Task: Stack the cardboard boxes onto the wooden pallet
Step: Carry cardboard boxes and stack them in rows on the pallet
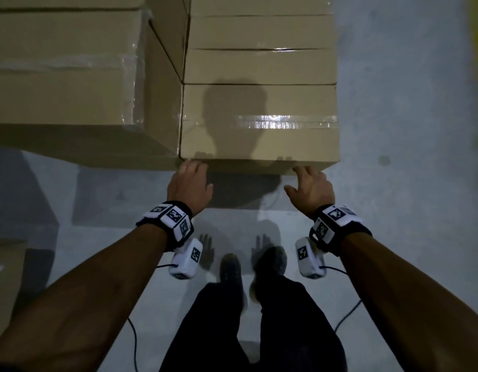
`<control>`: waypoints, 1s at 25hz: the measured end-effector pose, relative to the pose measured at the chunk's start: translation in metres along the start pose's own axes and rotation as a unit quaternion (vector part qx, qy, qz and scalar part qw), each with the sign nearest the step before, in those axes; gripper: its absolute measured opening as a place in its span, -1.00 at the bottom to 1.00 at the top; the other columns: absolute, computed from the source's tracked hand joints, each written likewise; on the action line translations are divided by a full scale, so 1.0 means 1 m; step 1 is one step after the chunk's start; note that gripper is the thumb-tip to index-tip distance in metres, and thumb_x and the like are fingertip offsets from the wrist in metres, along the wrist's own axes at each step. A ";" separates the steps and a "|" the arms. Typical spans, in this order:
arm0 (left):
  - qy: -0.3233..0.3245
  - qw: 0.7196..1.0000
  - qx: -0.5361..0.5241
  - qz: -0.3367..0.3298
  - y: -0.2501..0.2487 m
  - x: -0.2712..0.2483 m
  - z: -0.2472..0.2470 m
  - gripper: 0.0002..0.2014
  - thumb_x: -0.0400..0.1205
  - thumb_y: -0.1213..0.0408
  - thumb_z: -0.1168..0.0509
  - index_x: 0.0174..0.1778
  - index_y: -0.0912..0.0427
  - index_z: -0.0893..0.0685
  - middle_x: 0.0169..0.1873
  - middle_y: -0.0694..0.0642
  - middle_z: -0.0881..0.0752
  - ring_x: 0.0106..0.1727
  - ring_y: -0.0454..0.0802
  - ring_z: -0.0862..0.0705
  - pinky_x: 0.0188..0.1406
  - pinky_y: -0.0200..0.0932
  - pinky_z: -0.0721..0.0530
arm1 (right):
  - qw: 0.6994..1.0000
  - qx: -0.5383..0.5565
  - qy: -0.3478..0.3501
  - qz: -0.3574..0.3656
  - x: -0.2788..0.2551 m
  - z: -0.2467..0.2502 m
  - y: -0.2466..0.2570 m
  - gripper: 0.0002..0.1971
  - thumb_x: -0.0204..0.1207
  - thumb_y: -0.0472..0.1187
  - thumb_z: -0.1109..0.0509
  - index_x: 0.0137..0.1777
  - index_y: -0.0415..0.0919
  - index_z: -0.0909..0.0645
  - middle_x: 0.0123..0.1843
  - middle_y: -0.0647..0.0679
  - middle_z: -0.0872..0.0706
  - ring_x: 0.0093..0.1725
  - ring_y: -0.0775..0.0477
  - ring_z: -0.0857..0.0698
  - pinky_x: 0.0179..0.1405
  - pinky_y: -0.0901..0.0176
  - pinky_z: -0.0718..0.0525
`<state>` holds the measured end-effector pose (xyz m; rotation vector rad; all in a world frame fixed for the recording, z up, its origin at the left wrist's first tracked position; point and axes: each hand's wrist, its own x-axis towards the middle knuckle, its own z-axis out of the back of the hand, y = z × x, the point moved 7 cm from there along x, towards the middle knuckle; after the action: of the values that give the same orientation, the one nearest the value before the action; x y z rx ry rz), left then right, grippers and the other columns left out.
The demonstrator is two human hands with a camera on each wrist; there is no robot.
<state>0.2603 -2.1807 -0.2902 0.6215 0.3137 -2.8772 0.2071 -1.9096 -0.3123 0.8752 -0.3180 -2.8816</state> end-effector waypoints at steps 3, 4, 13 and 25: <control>-0.033 0.999 0.009 -0.028 0.014 0.023 -0.025 -0.49 0.64 0.21 -0.34 0.49 0.32 -0.50 0.44 0.32 -0.53 0.48 0.27 -0.43 0.38 0.14 -0.48 | 0.998 -0.009 -0.052 0.022 0.030 -0.019 0.002 -0.36 0.65 0.14 -0.32 0.63 -0.16 -0.34 0.58 -0.26 -0.44 0.49 -0.37 -0.46 0.38 -0.23 -0.50; -0.037 0.999 0.014 -0.033 0.019 0.034 -0.034 -0.47 0.65 0.20 -0.34 0.52 0.31 -0.47 0.46 0.31 -0.50 0.50 0.26 -0.40 0.41 0.13 -0.46 | 0.998 -0.012 -0.064 0.022 0.042 -0.026 0.001 -0.33 0.63 0.17 -0.32 0.64 -0.14 -0.32 0.60 -0.25 -0.40 0.52 -0.36 -0.43 0.43 -0.25 -0.48; -0.106 0.988 0.107 -0.037 0.067 0.142 -0.109 -0.10 0.56 -0.09 -0.44 0.68 0.20 -0.14 0.68 0.24 -0.18 0.67 0.26 -0.15 0.65 0.21 -0.23 | 0.977 -0.093 -0.151 0.119 0.153 -0.084 0.020 -0.07 0.50 0.39 -0.36 0.74 0.10 -0.02 0.78 -0.17 -0.05 0.73 -0.27 -0.10 0.69 -0.36 -0.10; -0.196 0.972 0.125 -0.022 0.090 0.185 -0.136 0.03 0.53 -0.38 -0.29 0.75 0.07 0.03 0.75 0.14 -0.01 0.74 0.18 -0.03 0.70 0.13 -0.07 | 0.945 -0.149 -0.264 0.124 0.187 -0.117 0.033 -0.10 0.49 0.52 -0.17 0.74 0.19 0.01 0.79 -0.14 -0.04 0.75 -0.25 -0.04 0.66 -0.35 -0.06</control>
<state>0.1668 -2.2586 -0.5046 0.0690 -0.0938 -3.0167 0.1196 -1.9926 -0.4999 0.0012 -0.0232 -2.7671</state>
